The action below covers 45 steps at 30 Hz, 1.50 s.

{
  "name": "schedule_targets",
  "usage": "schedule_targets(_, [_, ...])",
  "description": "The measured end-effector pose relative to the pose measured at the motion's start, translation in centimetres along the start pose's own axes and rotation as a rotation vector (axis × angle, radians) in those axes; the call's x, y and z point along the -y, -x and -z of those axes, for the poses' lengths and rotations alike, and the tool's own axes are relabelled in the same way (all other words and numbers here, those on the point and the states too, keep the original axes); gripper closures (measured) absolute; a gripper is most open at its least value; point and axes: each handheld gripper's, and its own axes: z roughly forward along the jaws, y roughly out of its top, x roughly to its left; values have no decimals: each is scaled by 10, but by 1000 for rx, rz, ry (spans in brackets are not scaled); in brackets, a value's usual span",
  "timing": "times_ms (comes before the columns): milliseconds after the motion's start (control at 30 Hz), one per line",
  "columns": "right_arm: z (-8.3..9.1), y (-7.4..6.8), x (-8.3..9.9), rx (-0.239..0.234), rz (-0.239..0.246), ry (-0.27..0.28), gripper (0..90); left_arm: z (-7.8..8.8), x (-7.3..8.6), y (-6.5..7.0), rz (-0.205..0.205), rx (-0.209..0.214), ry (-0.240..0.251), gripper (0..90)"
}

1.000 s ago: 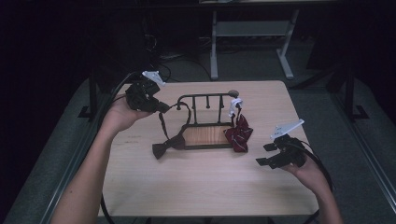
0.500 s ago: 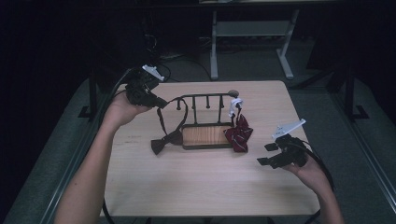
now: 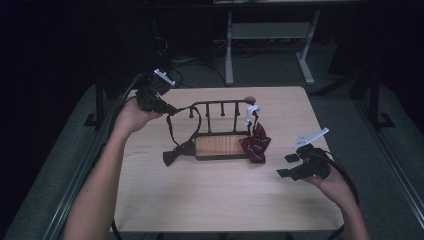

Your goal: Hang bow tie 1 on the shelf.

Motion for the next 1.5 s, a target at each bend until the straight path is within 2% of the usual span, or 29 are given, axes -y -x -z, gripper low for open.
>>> schedule_targets(133, [2, -1, 0, 3, 0, 3, 322, -3, -1, -2, 14, -6, -6, 896])
schedule_targets(400, [2, -3, 0, 8, 2, -1, 322, -6, 0, -3, 9, -12, -17, 893])
schedule_targets(700, [0, -3, 0, 8, 0, -4, 322, -11, -2, -6, 22, -18, -26, 884])
schedule_targets(900, [3, -3, 2, 11, 0, -3, 322, -10, -2, -3, 10, -19, -31, 778])
schedule_targets(933, [3, -3, 2, 12, -3, 1, 322, -10, -2, -2, 19, -19, -26, 767])
schedule_targets(967, [3, -2, 2, 12, -5, 1, 322, -9, -1, -1, 8, -19, -32, 753])
schedule_targets(1067, [3, -1, 3, 13, -3, 2, 321, -8, 1, 2, 3, -16, -24, 735])
schedule_targets(1200, [3, 0, 5, 16, -12, -8, 317, -7, 6, 6, -10, -31, -42, 699])
schedule_targets(1267, [4, 0, 5, 16, -24, -4, 318, -6, 8, 8, -6, -24, -25, 690])
schedule_targets(1400, [7, 1, 5, 21, -19, 1, 317, -2, 13, 9, -2, -28, -13, 670])
schedule_targets(1500, [8, 2, 6, 25, -26, 9, 317, 0, 16, 12, -12, -31, -8, 665])
